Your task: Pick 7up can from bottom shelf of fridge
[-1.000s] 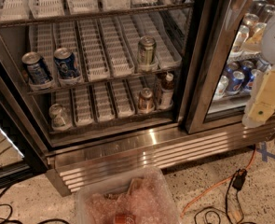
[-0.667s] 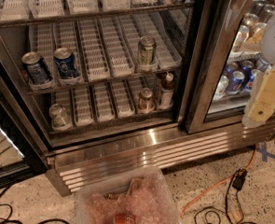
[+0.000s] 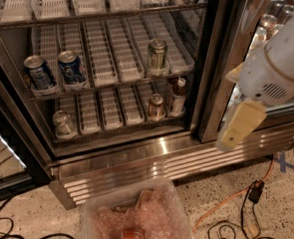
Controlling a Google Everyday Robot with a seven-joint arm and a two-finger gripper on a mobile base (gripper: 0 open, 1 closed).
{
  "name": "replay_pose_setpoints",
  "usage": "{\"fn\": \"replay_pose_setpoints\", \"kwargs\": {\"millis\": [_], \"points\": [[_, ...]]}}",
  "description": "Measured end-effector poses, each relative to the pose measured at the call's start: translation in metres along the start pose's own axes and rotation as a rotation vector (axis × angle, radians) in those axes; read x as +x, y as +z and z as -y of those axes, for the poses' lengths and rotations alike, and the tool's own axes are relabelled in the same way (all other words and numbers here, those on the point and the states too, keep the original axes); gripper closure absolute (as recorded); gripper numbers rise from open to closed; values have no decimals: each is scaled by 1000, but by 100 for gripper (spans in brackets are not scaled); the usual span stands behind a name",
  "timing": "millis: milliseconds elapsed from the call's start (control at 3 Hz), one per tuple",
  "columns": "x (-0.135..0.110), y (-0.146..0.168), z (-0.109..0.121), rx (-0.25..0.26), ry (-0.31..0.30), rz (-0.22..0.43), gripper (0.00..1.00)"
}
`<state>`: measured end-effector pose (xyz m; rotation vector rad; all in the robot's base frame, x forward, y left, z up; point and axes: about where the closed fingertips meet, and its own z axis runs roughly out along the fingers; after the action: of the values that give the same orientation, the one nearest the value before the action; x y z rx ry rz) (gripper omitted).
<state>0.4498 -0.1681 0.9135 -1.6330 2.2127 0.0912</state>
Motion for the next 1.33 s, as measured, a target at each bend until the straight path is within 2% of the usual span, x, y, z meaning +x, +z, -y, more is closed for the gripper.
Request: {"fn": "replay_pose_setpoints", "kwargs": {"millis": [333,667,1000,1333], "points": [[-20,69,-28,-65,65,96,0],[-42,131,-61,-110,104,167,0],[-73,193,-74,-112,120,193,0],[-85,192,-58,-52,151,237,0]]}}
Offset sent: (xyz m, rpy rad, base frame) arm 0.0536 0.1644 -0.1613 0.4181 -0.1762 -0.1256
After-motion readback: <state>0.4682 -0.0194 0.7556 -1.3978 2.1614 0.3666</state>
